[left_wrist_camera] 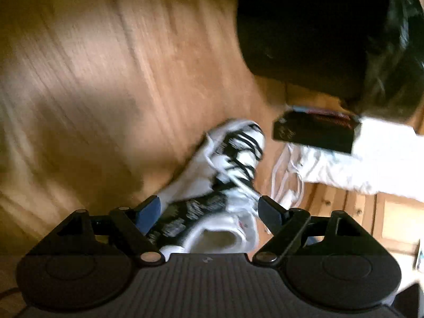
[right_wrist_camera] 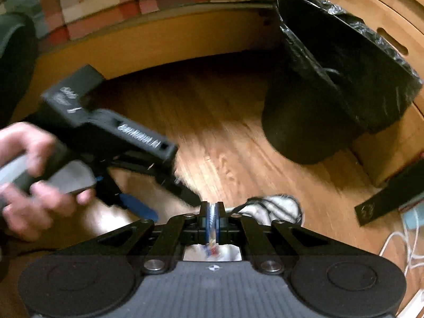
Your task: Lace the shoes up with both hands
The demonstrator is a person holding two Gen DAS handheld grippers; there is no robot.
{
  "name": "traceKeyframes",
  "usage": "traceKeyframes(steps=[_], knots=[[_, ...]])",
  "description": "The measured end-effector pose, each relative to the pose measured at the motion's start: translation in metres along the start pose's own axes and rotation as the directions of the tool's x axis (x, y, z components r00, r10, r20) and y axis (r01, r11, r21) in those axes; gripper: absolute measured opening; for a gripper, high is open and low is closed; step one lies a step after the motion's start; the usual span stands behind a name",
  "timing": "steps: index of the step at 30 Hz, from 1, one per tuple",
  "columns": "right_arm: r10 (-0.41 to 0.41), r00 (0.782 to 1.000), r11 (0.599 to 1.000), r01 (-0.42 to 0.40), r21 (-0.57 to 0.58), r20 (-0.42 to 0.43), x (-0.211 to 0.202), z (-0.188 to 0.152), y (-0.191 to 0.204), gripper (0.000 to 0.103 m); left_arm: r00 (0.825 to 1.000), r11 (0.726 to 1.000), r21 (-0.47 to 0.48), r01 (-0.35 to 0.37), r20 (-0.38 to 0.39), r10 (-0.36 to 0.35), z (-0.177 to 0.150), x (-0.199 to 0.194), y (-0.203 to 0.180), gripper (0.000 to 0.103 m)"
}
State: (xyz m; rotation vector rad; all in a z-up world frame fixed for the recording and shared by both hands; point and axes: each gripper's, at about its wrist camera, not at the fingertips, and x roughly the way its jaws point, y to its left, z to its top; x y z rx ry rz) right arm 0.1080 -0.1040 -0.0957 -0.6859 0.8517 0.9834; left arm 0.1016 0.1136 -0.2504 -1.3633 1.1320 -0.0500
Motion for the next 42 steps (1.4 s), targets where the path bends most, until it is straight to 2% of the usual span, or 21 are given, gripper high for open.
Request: traceKeyframes(steps=[4, 8, 11, 13, 16, 19, 20, 21, 22, 23, 24, 28, 30, 31, 32, 33, 35, 36, 38, 40, 42], knots=[[0.02, 1.0, 1.0, -0.02, -0.015, -0.024, -0.004, -0.015, 0.013, 0.005, 0.995, 0.994, 0.064, -0.092, 0.048, 0.089, 0.01, 0.004, -0.004, 0.083], [0.033, 0.999, 0.999, -0.033, -0.004, -0.042, -0.008, -0.026, 0.018, 0.005, 0.998, 0.997, 0.051, -0.055, 0.042, 0.053, 0.016, 0.015, -0.002, 0.083], [0.023, 0.999, 1.0, -0.023, 0.001, -0.045, -0.009, -0.029, 0.019, 0.005, 0.998, 0.997, 0.055, -0.055, 0.038, 0.053, 0.026, 0.03, 0.001, 0.082], [0.024, 0.999, 0.999, -0.023, 0.027, -0.044, -0.01, -0.032, 0.017, 0.005, 0.999, 0.998, 0.062, -0.023, 0.051, 0.02, 0.027, 0.032, 0.002, 0.082], [0.019, 0.999, 0.999, -0.018, 0.036, -0.037, -0.014, -0.033, 0.018, 0.005, 0.999, 0.997, 0.074, 0.004, 0.036, -0.007, 0.025, 0.031, 0.003, 0.076], [0.025, 0.999, 0.999, -0.024, 0.043, -0.026, -0.017, -0.033, 0.019, 0.005, 0.999, 0.995, 0.094, 0.018, 0.027, -0.021, 0.021, 0.037, 0.002, 0.06], [0.027, 0.999, 0.999, -0.026, 0.044, -0.023, -0.017, -0.033, 0.019, 0.005, 0.999, 0.995, 0.095, 0.026, 0.025, -0.029, 0.019, 0.039, 0.003, 0.049], [0.026, 0.999, 0.998, -0.025, 0.05, -0.022, -0.018, -0.034, 0.018, 0.005, 0.999, 0.995, 0.097, 0.034, 0.023, -0.037, 0.016, 0.04, 0.003, 0.029], [0.023, 0.999, 0.998, -0.021, 0.057, -0.023, -0.018, -0.035, 0.018, 0.005, 0.998, 0.994, 0.101, 0.046, 0.032, -0.05, 0.014, 0.039, 0.003, 0.022], [0.02, 0.999, 0.998, -0.018, 0.062, -0.026, -0.018, -0.036, 0.017, 0.005, 0.997, 0.993, 0.106, 0.058, 0.041, -0.063, 0.012, 0.039, 0.003, 0.008], [0.02, 0.999, 0.998, -0.019, 0.064, -0.025, -0.018, -0.037, 0.017, 0.005, 0.996, 0.991, 0.111, 0.069, 0.05, -0.075, 0.01, 0.038, 0.002, 0.007], [0.036, 0.999, 0.997, -0.035, 0.062, -0.018, -0.018, -0.041, 0.015, 0.005, 0.994, 0.983, 0.183, 0.029, 0.103, -0.049, 0.005, 0.025, -0.007, 0.004], [0.071, 0.997, 0.994, -0.069, 0.084, -0.014, -0.02, -0.043, 0.011, 0.007, 0.988, 0.972, 0.236, 0.017, 0.148, -0.053, 0.003, 0.013, -0.014, 0.004], [0.1, 0.995, 0.99, -0.098, 0.104, -0.007, -0.022, -0.043, 0.008, 0.012, 0.984, 0.962, 0.274, 0.011, 0.169, -0.059, 0.001, 0.006, -0.02, 0.004], [0.132, 0.991, 0.983, -0.132, 0.125, 0.006, -0.026, -0.043, 0.004, 0.017, 0.98, 0.946, 0.325, -0.002, 0.19, -0.063, -0.003, -0.002, -0.029, 0.004], [0.158, 0.987, 0.976, -0.162, 0.148, 0.034, -0.033, -0.043, -0.001, 0.018, 0.975, 0.917, 0.399, -0.023, 0.211, -0.068, -0.008, -0.012, -0.042, 0.004], [0.199, 0.973, 0.954, -0.22, 0.205, 0.118, -0.051, -0.041, -0.016, 0.024, 0.966, 0.84, 0.536, -0.081, 0.249, -0.066, -0.02, -0.022, -0.066, 0.004], [0.214, 0.962, 0.939, -0.25, 0.236, 0.169, -0.06, -0.041, -0.025, 0.026, 0.961, 0.786, 0.607, -0.119, 0.269, -0.062, -0.028, -0.027, -0.079, 0.004], [0.215, 0.938, 0.906, -0.295, 0.302, 0.273, -0.076, -0.042, -0.044, 0.036, 0.953, 0.704, 0.692, -0.161, 0.294, -0.07, -0.041, -0.034, -0.095, 0.004], [0.151, 0.918, 0.866, -0.301, 0.4, 0.366, -0.085, -0.044, -0.065, 0.04, 0.936, 0.593, 0.775, -0.219, 0.338, -0.095, -0.062, -0.044, -0.111, 0.004], [0.095, 0.902, 0.794, -0.324, 0.515, 0.422, -0.08, -0.045, -0.084, 0.04, 0.928, 0.496, 0.833, -0.244, 0.349, -0.128, -0.084, -0.048, -0.123, 0.005]])
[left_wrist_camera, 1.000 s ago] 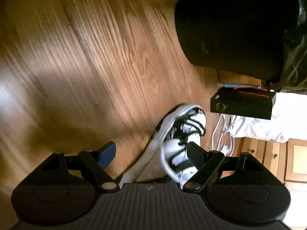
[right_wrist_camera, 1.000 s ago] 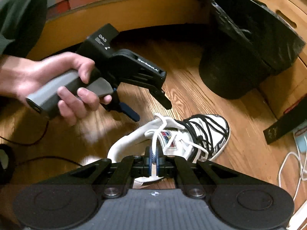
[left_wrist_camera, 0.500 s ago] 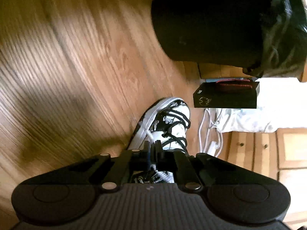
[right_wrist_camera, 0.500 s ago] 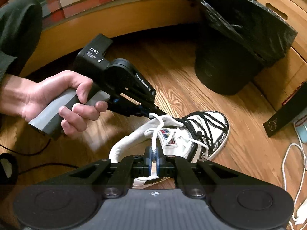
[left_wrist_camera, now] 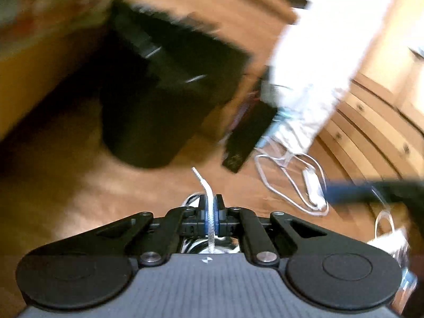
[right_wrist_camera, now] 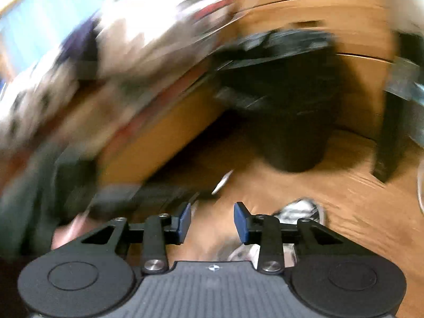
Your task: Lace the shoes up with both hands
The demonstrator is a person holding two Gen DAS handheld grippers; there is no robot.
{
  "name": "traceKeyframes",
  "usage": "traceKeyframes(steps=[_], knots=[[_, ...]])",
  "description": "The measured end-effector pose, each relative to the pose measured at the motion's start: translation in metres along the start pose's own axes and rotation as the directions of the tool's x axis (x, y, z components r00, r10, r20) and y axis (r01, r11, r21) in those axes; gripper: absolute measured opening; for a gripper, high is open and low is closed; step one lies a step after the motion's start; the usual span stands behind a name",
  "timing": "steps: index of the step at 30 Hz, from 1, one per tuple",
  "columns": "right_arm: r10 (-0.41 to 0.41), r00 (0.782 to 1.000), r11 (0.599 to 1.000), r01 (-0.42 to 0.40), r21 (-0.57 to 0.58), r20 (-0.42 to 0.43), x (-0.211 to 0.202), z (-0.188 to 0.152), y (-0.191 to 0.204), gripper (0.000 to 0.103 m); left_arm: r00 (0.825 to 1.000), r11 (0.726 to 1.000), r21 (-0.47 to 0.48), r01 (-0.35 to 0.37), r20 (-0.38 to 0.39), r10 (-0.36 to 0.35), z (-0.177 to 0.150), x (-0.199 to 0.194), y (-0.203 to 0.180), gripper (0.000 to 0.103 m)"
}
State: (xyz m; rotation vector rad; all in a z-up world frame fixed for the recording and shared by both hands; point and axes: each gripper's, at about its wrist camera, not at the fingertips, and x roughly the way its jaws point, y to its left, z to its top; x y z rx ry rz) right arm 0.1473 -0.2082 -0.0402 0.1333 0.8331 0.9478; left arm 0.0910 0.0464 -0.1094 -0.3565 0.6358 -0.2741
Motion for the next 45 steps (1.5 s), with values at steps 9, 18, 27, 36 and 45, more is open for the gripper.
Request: traceKeyframes(steps=[9, 18, 27, 36, 45], knots=[[0.08, 0.995, 0.978, -0.068, 0.199, -0.056, 0.043, 0.004, -0.019, 0.039, 0.999, 0.974, 0.226, 0.0, 0.043, -0.01, -0.008, -0.022, -0.045, 0.005], [0.195, 0.98, 0.918, -0.172, 0.358, -0.03, 0.046, 0.001, -0.031, 0.005, 0.998, 0.949, 0.316, -0.022, 0.055, 0.005, -0.013, -0.029, -0.064, 0.005], [0.007, 0.999, 0.935, -0.025, 0.354, 0.054, 0.018, 0.007, -0.049, 0.005, 0.998, 0.953, 0.298, -0.055, 0.047, 0.043, -0.006, -0.027, -0.061, 0.026], [-0.459, 0.887, 0.88, 0.446, 0.161, 0.048, -0.028, 0.02, -0.083, 0.005, 0.984, 0.955, 0.29, -0.06, -0.141, 0.105, -0.019, -0.004, -0.04, 0.026], [-0.654, 0.756, 0.661, 0.544, -0.516, -0.04, 0.048, -0.02, -0.023, 0.005, 0.941, 0.962, 0.271, -0.027, -0.318, 0.116, -0.011, 0.027, -0.026, 0.026]])
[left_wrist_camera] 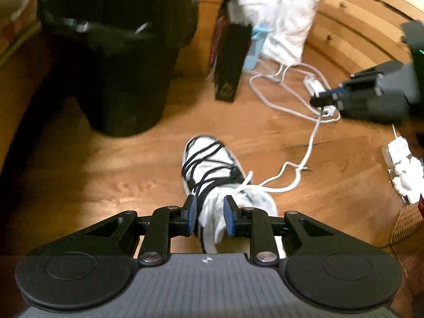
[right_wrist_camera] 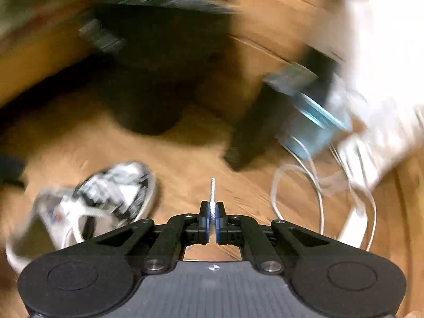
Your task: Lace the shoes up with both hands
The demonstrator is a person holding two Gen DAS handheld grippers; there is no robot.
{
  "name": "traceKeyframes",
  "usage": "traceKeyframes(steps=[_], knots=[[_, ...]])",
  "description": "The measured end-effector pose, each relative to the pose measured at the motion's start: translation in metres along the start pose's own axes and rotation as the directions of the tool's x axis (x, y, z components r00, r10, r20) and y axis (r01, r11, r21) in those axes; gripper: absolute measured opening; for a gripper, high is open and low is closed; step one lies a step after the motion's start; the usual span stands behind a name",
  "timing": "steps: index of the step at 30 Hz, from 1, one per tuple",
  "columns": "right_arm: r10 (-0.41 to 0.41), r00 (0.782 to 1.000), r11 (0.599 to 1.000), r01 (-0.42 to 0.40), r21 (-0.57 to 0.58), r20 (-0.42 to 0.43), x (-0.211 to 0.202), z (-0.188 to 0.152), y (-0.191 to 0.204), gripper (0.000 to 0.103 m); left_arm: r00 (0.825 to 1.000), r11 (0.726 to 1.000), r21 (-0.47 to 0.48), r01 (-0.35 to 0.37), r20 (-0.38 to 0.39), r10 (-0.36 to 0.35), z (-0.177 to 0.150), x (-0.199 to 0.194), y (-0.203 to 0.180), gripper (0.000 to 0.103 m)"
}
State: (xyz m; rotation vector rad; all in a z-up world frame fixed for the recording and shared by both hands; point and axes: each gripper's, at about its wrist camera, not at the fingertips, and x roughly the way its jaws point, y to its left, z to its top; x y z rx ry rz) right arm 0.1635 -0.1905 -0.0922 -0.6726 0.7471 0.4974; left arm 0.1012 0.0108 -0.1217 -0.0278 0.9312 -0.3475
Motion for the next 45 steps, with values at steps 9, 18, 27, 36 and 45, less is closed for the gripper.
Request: traceKeyframes(steps=[9, 18, 27, 36, 45], knots=[[0.141, 0.99, 0.925, -0.142, -0.352, -0.028, 0.003, 0.01, 0.104, 0.004, 0.987, 0.989, -0.122, 0.083, -0.128, -0.099, 0.004, 0.027, 0.022, 0.025], [0.155, 0.986, 0.886, -0.168, -0.431, -0.065, 0.014, 0.013, 0.133, 0.004, 0.978, 0.973, -0.188, 0.132, -0.132, -0.159, 0.001, 0.045, 0.041, 0.024], [0.151, 0.985, 0.857, -0.172, -0.487, -0.082, 0.022, 0.015, 0.157, 0.004, 0.946, 0.812, -0.536, 0.229, -0.074, -0.316, -0.015, 0.055, 0.084, 0.019], [0.101, 0.991, 0.836, -0.135, -0.532, -0.092, 0.031, 0.009, 0.17, 0.005, 0.918, 0.605, -0.752, 0.261, 0.0, -0.397, -0.035, 0.067, 0.11, 0.02], [0.084, 0.991, 0.831, -0.127, -0.542, -0.104, 0.036, 0.009, 0.176, 0.005, 0.914, 0.594, -0.757, 0.271, 0.008, -0.406, -0.037, 0.069, 0.112, 0.02]])
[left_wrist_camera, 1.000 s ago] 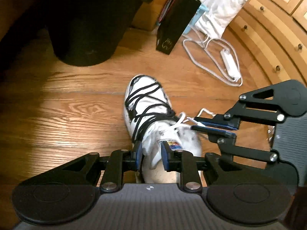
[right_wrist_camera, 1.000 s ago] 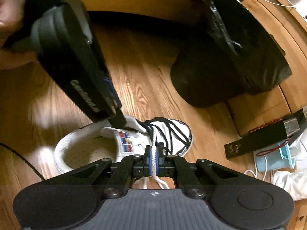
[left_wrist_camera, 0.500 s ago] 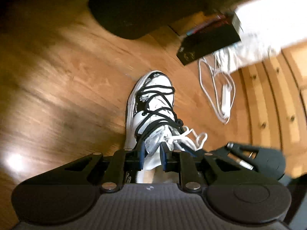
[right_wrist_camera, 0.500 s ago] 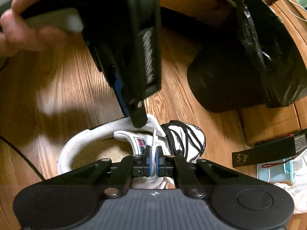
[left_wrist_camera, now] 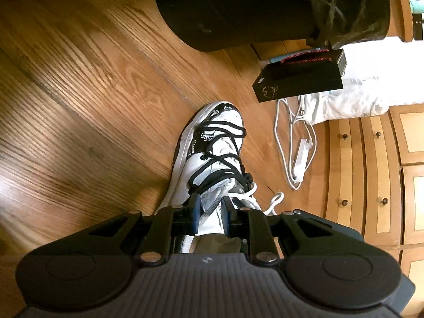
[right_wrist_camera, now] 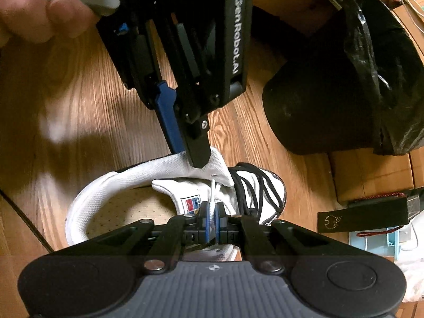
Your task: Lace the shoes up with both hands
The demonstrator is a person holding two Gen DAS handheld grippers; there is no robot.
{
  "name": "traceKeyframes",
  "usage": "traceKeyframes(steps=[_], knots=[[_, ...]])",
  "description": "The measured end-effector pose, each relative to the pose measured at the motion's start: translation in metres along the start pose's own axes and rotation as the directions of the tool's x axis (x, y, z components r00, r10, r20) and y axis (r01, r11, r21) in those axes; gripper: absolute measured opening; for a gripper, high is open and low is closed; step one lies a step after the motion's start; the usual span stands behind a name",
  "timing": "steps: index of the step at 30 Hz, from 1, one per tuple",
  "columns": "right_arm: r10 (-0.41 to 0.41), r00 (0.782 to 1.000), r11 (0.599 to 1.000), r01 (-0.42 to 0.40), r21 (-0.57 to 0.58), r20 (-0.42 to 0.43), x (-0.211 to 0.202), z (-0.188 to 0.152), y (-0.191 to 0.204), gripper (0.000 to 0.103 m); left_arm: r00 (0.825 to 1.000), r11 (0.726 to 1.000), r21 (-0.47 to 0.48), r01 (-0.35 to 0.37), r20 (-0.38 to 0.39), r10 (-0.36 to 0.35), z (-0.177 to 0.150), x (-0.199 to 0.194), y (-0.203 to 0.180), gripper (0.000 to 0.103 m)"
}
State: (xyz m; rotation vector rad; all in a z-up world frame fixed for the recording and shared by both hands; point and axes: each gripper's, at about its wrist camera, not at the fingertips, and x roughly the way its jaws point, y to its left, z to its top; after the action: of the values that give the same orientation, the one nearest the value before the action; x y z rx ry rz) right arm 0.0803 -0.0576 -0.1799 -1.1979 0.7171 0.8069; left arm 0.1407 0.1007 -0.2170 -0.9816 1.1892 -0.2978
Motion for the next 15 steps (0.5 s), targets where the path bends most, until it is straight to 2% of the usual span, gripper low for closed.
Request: traceKeyframes(steps=[15], knots=[[-0.017, 1.0, 0.999, 0.017, -0.03, -0.007, 0.003, 0.0084, 0.0064, 0.005, 1.0, 1.0, 0.018, -0.006, 0.008, 0.006, -0.0022, -0.0001, -0.002, 0.02]])
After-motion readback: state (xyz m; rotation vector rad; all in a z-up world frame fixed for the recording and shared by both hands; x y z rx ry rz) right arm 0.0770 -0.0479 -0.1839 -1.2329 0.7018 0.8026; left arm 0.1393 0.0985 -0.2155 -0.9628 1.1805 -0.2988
